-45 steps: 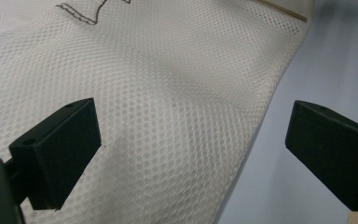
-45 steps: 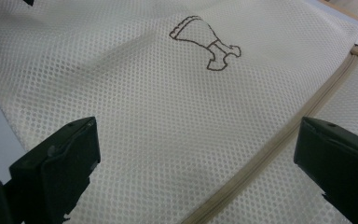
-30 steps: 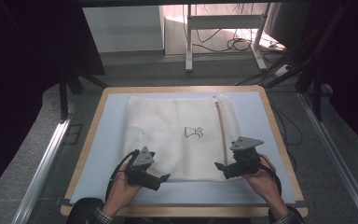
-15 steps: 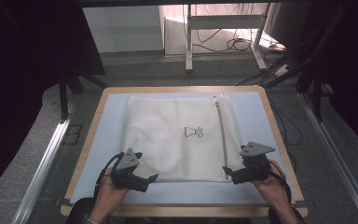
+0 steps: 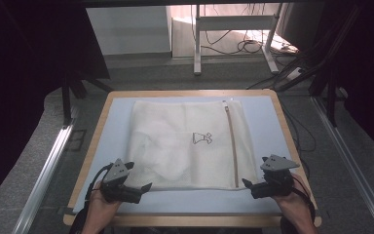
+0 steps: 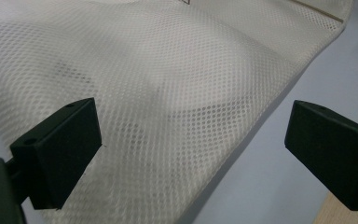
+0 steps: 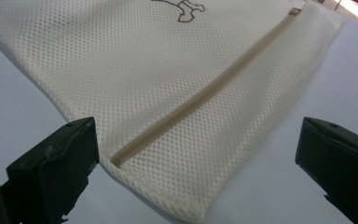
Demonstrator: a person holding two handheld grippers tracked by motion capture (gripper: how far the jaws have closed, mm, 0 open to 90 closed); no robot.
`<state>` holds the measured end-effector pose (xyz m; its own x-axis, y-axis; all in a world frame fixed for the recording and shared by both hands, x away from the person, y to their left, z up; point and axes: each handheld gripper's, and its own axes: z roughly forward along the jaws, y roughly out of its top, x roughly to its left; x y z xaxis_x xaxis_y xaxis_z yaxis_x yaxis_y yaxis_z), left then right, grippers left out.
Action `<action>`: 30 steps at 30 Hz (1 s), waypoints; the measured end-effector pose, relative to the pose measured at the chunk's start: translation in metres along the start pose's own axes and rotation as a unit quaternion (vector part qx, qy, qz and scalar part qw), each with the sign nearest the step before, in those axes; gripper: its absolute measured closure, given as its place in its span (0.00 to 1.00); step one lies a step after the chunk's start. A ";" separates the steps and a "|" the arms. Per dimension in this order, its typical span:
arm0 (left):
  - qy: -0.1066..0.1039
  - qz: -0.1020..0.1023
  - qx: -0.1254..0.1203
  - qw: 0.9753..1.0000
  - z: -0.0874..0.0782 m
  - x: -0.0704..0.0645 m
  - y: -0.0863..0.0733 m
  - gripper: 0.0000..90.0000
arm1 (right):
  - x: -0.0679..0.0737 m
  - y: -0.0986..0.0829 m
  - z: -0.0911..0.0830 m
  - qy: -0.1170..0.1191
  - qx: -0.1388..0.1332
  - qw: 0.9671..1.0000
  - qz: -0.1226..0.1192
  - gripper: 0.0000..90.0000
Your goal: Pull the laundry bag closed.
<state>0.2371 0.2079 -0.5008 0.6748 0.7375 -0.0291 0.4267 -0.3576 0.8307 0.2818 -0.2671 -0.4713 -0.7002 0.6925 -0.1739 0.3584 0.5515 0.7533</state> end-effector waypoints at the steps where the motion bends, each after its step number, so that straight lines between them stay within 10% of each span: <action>1: 0.001 -0.002 -0.001 1.000 -0.002 0.001 -0.001 0.04 | 0.000 -0.001 -0.001 -0.003 0.000 1.000 0.002 0.00; 30: 0.024 -0.040 0.000 0.999 -0.023 0.014 -0.030 0.04 | -0.004 -0.036 -0.019 -0.006 0.028 0.998 0.054 0.00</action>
<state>0.2197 0.2424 -0.5131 0.6089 0.7904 -0.0676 0.4769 -0.2966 0.8274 0.2607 -0.2985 -0.4857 -0.6489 0.7541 -0.1009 0.4657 0.4986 0.7311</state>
